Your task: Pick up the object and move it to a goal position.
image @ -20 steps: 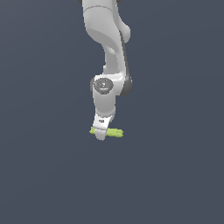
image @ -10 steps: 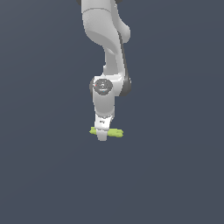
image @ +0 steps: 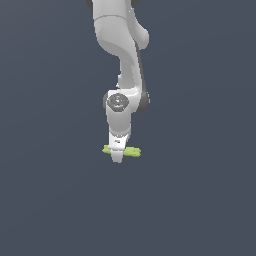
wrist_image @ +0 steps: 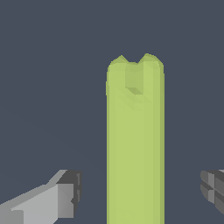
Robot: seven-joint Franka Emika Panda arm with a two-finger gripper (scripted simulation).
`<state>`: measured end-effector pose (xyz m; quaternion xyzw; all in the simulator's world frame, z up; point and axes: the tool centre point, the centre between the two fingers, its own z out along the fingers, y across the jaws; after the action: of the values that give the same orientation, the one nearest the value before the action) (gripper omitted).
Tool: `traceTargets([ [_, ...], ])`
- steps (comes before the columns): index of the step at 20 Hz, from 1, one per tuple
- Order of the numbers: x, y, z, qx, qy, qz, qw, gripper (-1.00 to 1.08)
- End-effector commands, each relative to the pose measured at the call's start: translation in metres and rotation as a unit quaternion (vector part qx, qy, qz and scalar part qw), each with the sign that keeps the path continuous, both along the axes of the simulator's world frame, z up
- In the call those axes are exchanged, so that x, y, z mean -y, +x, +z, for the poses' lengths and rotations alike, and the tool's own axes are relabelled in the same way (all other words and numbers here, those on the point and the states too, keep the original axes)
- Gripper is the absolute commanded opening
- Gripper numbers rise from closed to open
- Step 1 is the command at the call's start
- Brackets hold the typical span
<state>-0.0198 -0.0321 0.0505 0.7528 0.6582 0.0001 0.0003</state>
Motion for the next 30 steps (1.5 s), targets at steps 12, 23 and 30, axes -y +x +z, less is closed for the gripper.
traceTargets([
  [12,0.000,0.000,-0.036,0.000,0.000,0.002,1.0000,-1.00],
  [23,-0.001,0.002,-0.035,0.002,0.000,0.002,1.0000,-1.00],
  [30,-0.013,0.031,-0.012,0.048,-0.001,-0.001,0.9989,-1.00],
])
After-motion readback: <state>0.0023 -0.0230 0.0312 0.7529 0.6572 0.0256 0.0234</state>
